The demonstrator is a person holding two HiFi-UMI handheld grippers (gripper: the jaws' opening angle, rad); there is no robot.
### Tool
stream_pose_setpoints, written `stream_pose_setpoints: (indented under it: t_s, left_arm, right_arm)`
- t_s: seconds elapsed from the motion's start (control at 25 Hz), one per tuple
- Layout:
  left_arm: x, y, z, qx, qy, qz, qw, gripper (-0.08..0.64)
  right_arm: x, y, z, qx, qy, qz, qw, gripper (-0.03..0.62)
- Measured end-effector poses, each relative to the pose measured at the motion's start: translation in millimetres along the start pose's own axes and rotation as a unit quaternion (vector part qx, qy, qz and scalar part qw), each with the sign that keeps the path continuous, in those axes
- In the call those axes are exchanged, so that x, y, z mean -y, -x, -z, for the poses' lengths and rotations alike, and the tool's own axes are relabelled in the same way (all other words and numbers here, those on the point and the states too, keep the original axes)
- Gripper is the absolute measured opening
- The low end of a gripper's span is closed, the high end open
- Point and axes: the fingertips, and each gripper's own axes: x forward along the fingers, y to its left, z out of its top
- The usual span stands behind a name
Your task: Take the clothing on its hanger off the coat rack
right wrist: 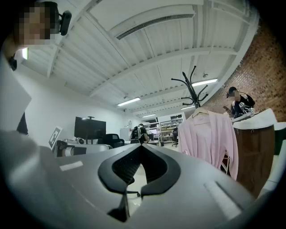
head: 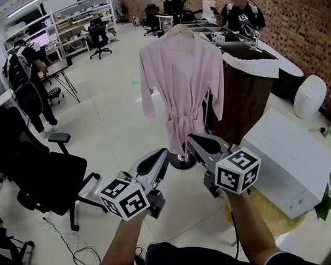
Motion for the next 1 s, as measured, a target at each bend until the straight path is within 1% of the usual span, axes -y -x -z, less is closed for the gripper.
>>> stream_pose_setpoints:
  t_s: [0.2, 0.44, 0.68, 0.84, 1.0]
  left_arm:
    - [-10.5, -9.6, -5.4, 0.003, -0.003, 0.006, 1.0, 0.011]
    - [-32.5, -38.4, -6.0, -0.002, 0.003, 0.024, 0.9997, 0.011]
    - [-66.8, -81.9, -11.2, -0.005, 0.01, 0.051, 0.9986, 0.011]
    - [-89.1, -115.2, -17.9, -0.007, 0.011, 0.076, 0.997, 0.011]
    - [-121.7, -148.3, -29.4, -0.014, 0.011, 0.092, 0.9956, 0.011]
  right_arm:
    - [11.6, -6.8, -0.8, 0.004, -0.001, 0.008, 1.0, 0.001]
    - [39.2, -19.1, 0.2, 0.001, 0.001, 0.027, 1.0, 0.002]
    - [82.9, -37.3, -6.2, 0.001, 0.008, 0.06, 0.998, 0.002]
    - [118.0, -50.9, -13.6, 0.005, 0.013, 0.088, 0.996, 0.0]
    - [154.7, -79.6, -21.8, 0.01, 0.011, 0.107, 0.994, 0.0]
